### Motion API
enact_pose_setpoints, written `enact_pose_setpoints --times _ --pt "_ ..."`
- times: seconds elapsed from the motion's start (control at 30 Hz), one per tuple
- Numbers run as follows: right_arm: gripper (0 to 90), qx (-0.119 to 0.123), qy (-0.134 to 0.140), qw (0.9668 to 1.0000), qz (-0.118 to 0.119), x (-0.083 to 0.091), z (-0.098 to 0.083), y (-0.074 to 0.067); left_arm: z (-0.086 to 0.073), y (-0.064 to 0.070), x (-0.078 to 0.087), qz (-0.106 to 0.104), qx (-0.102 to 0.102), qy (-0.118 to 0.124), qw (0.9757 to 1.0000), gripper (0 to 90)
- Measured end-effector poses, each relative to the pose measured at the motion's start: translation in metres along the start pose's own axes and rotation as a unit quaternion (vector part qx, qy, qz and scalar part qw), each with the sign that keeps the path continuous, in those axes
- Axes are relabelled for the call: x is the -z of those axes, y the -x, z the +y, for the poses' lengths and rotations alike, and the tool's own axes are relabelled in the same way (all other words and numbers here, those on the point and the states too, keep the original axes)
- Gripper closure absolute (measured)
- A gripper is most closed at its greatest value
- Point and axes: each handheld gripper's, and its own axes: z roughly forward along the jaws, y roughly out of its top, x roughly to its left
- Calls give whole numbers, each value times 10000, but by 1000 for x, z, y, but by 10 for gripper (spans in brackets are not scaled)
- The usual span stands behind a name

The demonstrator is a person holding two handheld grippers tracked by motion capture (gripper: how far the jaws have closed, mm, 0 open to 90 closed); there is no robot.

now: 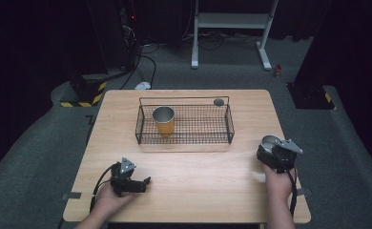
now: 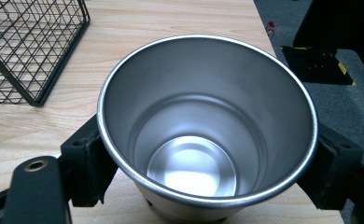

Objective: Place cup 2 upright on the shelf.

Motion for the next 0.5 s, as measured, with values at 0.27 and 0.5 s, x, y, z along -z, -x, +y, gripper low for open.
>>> enact_pose_setpoints --times 0.27,0.5 --pt "184 60 58 9999 99 6 3 -5 0 0 0 5 -12 1 10000 9" --pt "185 156 234 9992 276 16 7 -15 0 0 0 5 -25 1 10000 9"
